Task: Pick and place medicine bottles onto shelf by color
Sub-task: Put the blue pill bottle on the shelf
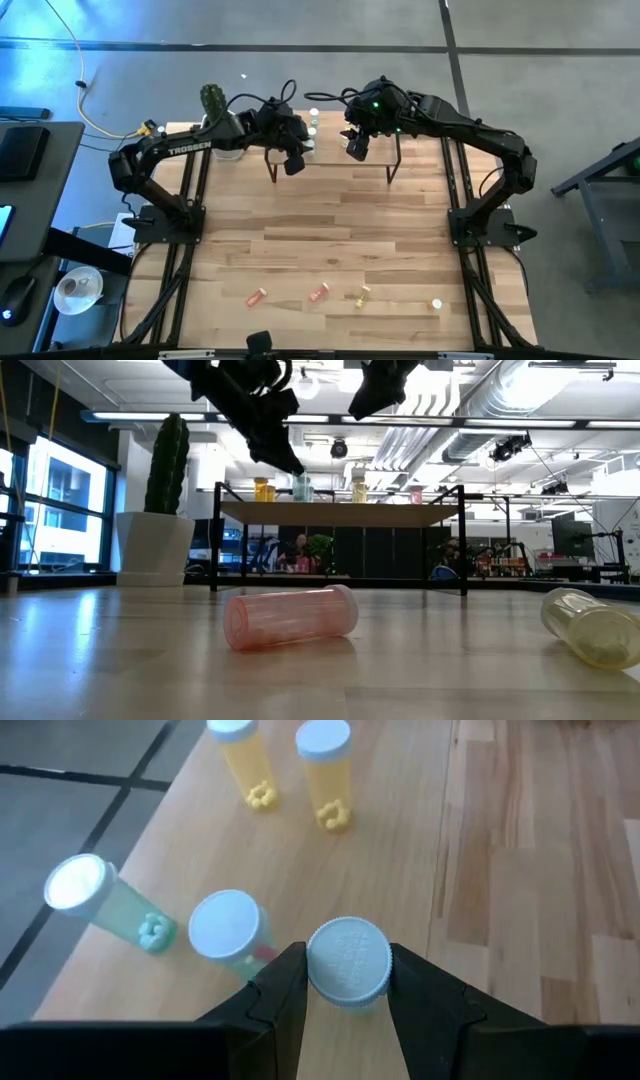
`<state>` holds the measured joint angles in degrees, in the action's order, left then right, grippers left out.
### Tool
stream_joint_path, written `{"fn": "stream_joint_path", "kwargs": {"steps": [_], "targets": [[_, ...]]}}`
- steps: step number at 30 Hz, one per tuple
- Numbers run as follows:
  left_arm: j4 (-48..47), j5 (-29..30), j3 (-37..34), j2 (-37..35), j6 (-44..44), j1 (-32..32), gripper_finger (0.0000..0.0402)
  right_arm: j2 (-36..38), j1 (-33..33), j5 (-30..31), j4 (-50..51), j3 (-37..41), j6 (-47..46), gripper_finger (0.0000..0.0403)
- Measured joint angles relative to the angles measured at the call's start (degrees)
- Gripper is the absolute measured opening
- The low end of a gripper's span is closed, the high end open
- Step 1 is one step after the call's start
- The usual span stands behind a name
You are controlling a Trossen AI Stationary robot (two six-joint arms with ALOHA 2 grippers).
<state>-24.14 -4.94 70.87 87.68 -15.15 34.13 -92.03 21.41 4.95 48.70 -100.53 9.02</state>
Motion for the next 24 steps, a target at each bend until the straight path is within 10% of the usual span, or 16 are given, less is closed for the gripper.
{"fn": "stream_joint_path", "kwargs": {"steps": [24], "targets": [[0.81, 0.23, 0.07, 1.51, 0.02, -0.15, 0.0117, 0.00, -0.02, 0.00, -0.02, 0.04, 0.00, 0.0179]]}}
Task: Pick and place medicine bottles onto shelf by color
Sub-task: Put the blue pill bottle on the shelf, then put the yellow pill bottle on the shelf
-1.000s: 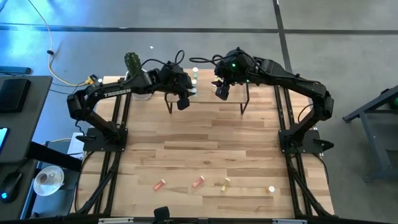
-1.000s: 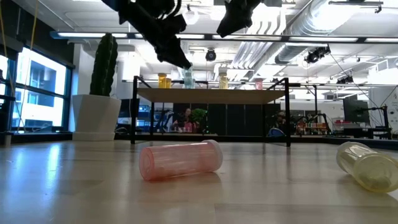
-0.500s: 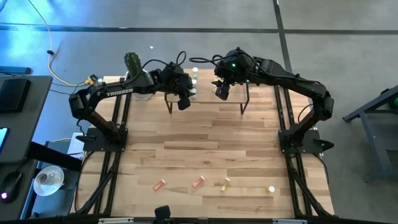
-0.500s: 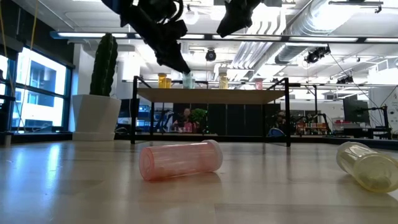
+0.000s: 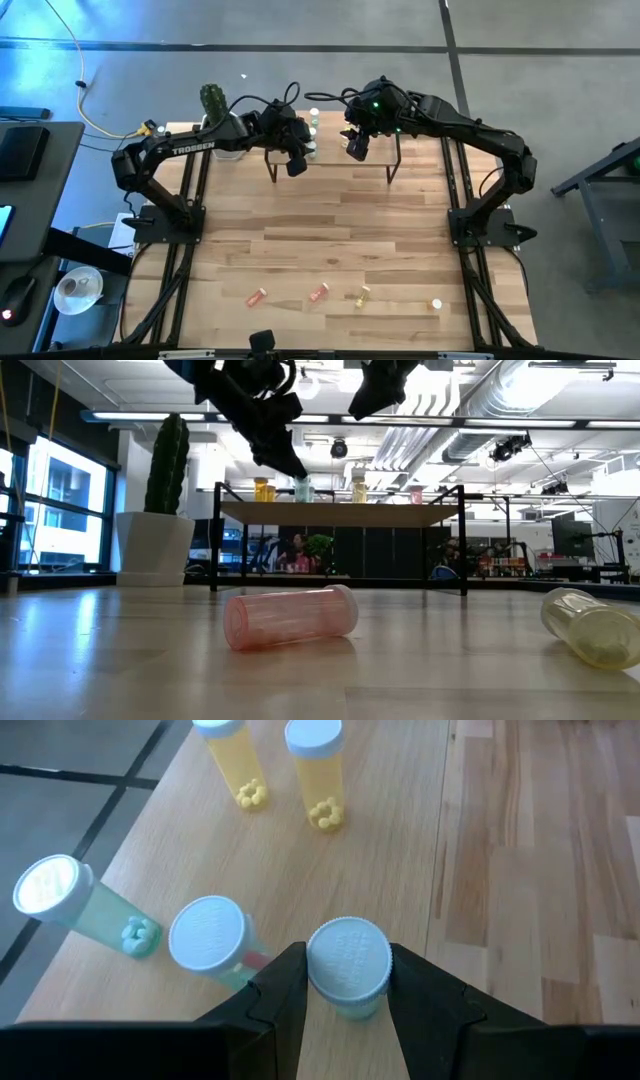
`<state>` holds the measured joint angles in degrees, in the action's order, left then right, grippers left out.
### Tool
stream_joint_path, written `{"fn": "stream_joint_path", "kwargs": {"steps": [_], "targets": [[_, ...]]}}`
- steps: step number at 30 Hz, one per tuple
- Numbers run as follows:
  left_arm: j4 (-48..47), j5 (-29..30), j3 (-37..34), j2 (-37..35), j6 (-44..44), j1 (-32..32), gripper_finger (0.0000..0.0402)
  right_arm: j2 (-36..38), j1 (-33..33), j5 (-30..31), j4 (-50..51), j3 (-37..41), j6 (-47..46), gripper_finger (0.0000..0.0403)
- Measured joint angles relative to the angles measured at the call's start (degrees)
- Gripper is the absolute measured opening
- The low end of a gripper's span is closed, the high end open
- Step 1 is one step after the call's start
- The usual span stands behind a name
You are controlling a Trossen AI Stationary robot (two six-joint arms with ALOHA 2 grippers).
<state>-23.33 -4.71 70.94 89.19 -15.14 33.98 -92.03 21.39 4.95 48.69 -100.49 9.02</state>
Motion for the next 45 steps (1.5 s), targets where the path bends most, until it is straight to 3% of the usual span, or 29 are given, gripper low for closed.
{"fn": "stream_joint_path", "kwargs": {"steps": [16, 29, 45], "targets": [[0.02, 0.00, -0.04, 0.02, -1.09, 0.00, 0.0120, -0.02, 0.00, -0.02, 0.00, 0.00, 0.02, 0.0179], [-0.06, 0.04, -0.17, 0.17, -0.96, 0.02, 0.0191, -0.02, 0.00, -0.01, 0.00, 0.00, 0.02, 0.0179], [-0.89, 0.92, -0.13, -4.59, -0.09, 0.02, 0.0189, 0.48, -0.04, -0.02, 0.38, 0.00, -0.32, 0.0179]]}}
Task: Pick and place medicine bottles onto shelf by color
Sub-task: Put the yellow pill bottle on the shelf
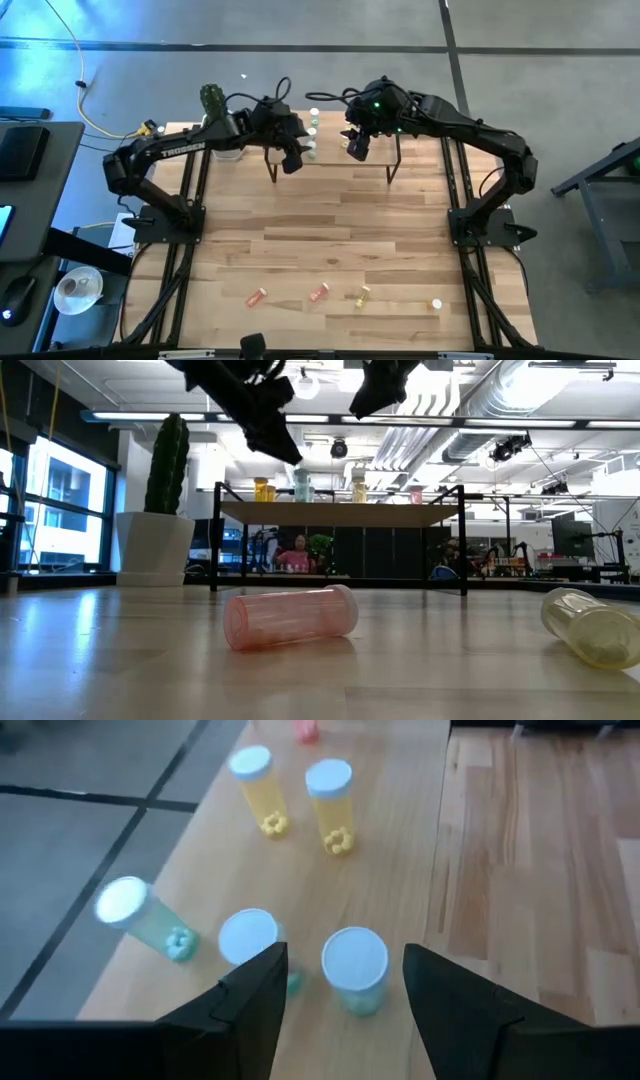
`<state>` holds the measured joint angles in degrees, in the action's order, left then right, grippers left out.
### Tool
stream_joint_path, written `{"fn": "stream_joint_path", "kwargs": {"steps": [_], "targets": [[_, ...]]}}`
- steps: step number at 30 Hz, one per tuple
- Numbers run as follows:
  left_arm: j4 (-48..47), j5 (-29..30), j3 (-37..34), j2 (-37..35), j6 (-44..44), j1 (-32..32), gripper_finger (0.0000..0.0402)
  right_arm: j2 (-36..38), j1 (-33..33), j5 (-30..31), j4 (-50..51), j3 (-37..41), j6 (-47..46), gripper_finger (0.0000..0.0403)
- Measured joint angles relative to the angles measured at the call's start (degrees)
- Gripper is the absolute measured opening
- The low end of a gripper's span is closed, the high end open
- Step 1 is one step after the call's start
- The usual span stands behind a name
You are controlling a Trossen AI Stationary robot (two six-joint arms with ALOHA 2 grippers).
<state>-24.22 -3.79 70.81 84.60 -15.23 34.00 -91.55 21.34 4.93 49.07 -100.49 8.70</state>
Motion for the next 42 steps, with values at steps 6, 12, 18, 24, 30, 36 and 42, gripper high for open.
{"fn": "stream_joint_path", "kwargs": {"steps": [6, 12, 18, 24, 30, 36, 42], "targets": [[-2.48, 0.64, 0.06, -3.69, 0.12, -0.33, 0.0189, 1.10, -0.30, -0.02, 1.71, 0.00, -1.43, 0.0179], [-7.30, 1.43, 0.07, -7.68, 0.80, -1.46, 0.0188, 1.88, -1.58, -0.80, 7.98, 0.07, -6.71, 0.0179], [-8.25, -1.36, -5.82, -12.26, 3.62, -3.69, 0.0188, 1.86, -5.68, -0.72, 15.42, 0.13, -13.28, 0.0179], [-0.30, -0.72, -15.66, -16.94, 8.61, -5.88, 0.0188, 1.75, -11.84, 4.58, 19.64, 0.43, -18.62, 0.0179], [1.92, -0.73, -21.33, -20.22, 10.66, -9.07, 0.0188, 1.99, -17.50, 5.06, 18.87, 8.47, -28.57, 0.0179], [2.03, -0.70, -23.22, -20.96, 11.97, -13.03, 0.0188, 1.97, -23.61, 5.07, 15.60, 17.24, -45.69, 0.0179], [2.13, -0.70, -23.21, -20.96, 12.05, -17.84, 0.0188, 1.97, -31.39, 6.35, 11.93, 21.19, -64.67, 0.0179]]}}
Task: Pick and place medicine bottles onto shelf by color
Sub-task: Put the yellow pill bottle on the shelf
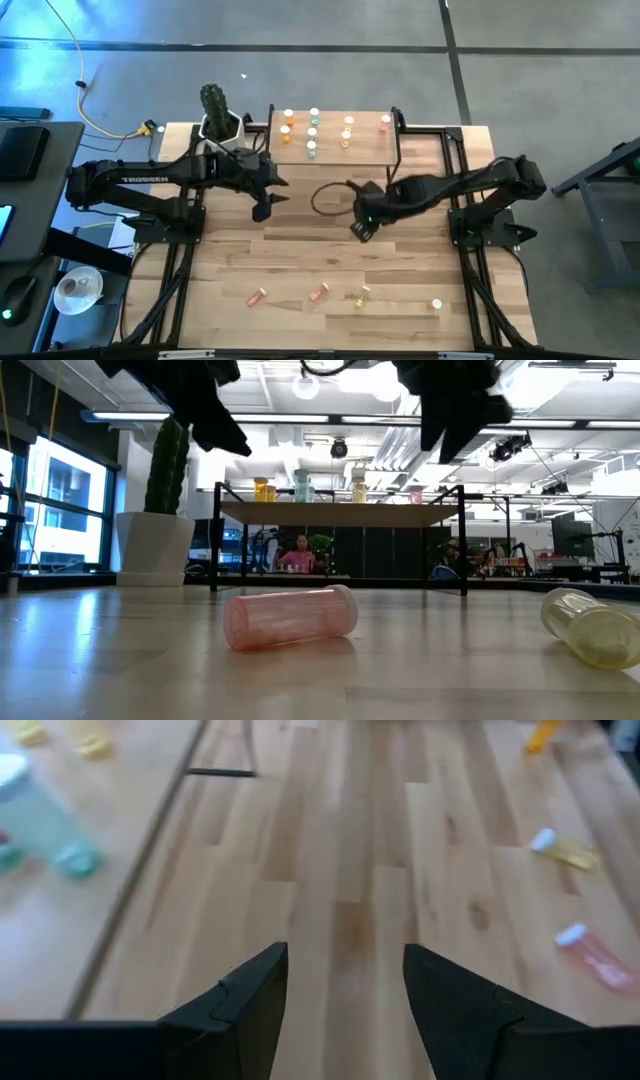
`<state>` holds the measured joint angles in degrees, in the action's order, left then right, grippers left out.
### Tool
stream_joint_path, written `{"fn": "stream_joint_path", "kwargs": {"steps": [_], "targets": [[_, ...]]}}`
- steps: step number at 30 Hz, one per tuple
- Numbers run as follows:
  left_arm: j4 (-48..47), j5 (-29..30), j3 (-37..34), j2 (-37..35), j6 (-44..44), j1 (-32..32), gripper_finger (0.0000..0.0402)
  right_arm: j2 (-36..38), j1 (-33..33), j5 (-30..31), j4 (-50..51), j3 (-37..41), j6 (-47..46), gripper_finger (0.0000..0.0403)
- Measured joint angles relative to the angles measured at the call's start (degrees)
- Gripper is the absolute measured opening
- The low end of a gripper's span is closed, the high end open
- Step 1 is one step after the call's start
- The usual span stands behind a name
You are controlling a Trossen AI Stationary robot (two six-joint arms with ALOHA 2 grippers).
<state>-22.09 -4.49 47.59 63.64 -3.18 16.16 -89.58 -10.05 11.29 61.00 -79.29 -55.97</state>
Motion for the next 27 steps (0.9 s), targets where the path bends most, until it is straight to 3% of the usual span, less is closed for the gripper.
{"fn": "stream_joint_path", "kwargs": {"steps": [14, 20, 27], "targets": [[-3.70, 0.01, 0.00, 0.00, 0.65, -11.24, 0.0188, -0.11, -16.29, 5.51, -15.36, 8.35, -38.49, 0.0179], [-4.93, 0.13, 0.00, 0.02, 0.65, -15.76, 0.0188, -0.58, -21.84, 12.06, -27.11, 10.82, -45.85, 0.0179], [-6.51, 0.21, 0.00, 0.04, 0.02, -18.97, 0.0188, -4.80, -26.54, 19.56, -43.03, 10.76, -46.51, 0.0179]]}}
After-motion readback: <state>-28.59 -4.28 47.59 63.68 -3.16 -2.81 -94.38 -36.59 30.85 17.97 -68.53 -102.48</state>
